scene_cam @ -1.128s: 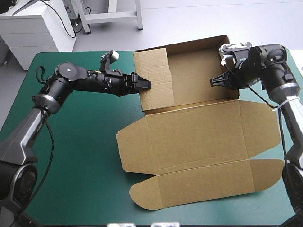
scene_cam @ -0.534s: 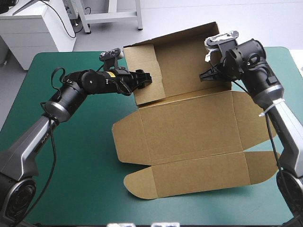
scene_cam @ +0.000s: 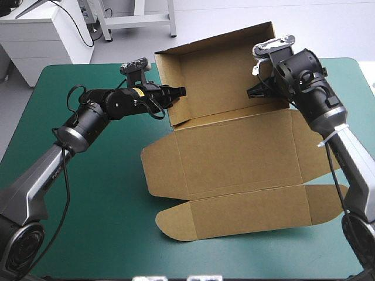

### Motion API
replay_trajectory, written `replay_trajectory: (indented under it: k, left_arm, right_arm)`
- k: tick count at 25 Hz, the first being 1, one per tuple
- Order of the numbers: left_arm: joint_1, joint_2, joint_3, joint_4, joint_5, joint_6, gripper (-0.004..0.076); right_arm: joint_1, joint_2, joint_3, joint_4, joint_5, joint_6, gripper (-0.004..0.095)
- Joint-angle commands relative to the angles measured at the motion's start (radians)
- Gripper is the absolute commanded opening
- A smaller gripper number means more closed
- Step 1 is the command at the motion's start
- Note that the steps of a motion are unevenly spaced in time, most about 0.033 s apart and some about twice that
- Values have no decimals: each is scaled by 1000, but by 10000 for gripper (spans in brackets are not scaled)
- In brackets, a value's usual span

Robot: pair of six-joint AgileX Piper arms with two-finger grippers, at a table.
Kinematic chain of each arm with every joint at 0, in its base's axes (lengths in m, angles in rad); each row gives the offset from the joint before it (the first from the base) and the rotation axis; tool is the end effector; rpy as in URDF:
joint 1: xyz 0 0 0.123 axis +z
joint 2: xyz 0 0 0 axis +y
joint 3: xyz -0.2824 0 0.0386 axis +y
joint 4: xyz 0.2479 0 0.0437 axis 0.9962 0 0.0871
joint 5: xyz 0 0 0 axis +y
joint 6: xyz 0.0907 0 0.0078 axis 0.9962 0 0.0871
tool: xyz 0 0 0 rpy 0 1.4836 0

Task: Fold the box

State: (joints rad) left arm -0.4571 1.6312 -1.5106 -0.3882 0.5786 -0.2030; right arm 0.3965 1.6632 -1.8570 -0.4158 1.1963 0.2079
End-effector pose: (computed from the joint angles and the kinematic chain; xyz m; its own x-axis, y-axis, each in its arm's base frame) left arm 0.3340 -0.1853 0.3674 -0.7202 -0.1997 -0.6644 0.2573 0.8126 -0.5230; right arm 0.3386 0.1046 0.4260 -0.7191 -0.2531 -0.6472 -0.1038 0.9600 -0.2601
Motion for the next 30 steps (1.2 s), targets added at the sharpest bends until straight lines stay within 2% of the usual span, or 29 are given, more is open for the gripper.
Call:
replay_trajectory:
  k: [1,6,9,11,15,17,21,26,28,30]
  left_arm:
    - [-12,-57,-33,-77,-118,-12,-5]
    - [-12,-57,-33,-42,-117,-12,-8]
    - [-12,-57,-33,-19,-112,-12,-8]
    - [-12,-51,-44,-13,-69,-12,-8]
    - [-12,24,-169,70,111,-12,-8]
    - [-12,70,-242,92,177,-12,-8]
    - [-12,180,-442,164,391,-12,-8]
    - [-12,328,-609,234,629,-19,-8]
    - [-12,385,-639,241,695,-15,-8]
    - [-12,426,-644,236,707,-5,-8]
  right_arm:
    - [11,-43,-31,13,-48,-15,-14]
    - [11,-43,-31,13,-43,-1,-14]
    - [11,-43,-31,21,-28,62,-14]
    - [9,-32,-31,21,-28,91,-14]
    - [3,-5,-29,60,-16,105,-14]
    - [-13,14,-29,119,-30,96,-14]
    - [-59,63,-27,195,-28,94,-14]
    - [-119,131,-27,350,-13,33,-14]
    - [-132,153,-27,371,-13,27,-14]
    - [-135,177,-27,375,-11,11,-14]
